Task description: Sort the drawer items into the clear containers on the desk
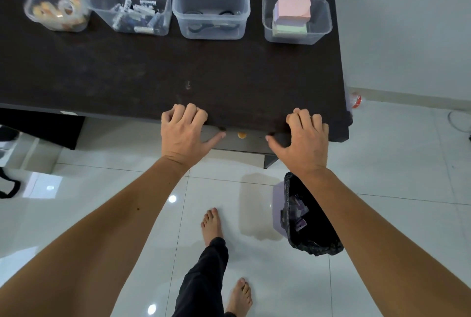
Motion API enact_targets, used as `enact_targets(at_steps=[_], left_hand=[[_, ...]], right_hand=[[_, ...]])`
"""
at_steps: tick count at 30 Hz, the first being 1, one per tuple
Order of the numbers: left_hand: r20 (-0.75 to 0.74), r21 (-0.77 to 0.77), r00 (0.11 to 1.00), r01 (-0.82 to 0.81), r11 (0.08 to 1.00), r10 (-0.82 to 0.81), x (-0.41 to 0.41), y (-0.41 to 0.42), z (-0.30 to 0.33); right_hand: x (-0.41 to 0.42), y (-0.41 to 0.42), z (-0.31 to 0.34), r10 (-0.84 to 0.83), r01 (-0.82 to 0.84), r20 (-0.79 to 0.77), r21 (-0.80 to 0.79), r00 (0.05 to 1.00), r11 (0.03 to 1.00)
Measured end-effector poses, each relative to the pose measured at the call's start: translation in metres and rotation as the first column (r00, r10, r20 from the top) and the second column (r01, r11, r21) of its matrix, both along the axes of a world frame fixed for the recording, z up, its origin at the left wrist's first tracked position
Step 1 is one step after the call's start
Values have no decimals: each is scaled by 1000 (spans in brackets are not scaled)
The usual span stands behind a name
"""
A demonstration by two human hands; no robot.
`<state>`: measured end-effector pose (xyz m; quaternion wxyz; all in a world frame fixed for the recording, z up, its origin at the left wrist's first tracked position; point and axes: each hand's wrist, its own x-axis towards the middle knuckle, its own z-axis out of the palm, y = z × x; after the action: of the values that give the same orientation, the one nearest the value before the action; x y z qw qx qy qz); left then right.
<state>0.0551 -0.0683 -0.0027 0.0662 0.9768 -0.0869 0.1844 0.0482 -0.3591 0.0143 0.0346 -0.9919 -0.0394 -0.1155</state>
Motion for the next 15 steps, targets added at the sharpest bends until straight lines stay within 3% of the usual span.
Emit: enact_targets(at_steps=[6, 9, 12, 15], left_hand=[[-95, -104, 995, -39, 994, 29, 8, -1, 28], [-200, -156, 972, 93, 983, -124, 33, 7, 31], [-420, -17, 887, 202, 979, -191, 48, 8, 30], [-448, 100, 879, 229, 968, -162, 45, 5, 25]], right_hand=[[9, -1, 26, 37, -29, -76, 102, 996, 994], [31, -6, 31, 101, -74, -175, 155, 979, 985], [38, -7, 23, 123, -88, -327, 118, 937, 989], [33, -3, 14, 119, -120, -329, 17, 937, 993]])
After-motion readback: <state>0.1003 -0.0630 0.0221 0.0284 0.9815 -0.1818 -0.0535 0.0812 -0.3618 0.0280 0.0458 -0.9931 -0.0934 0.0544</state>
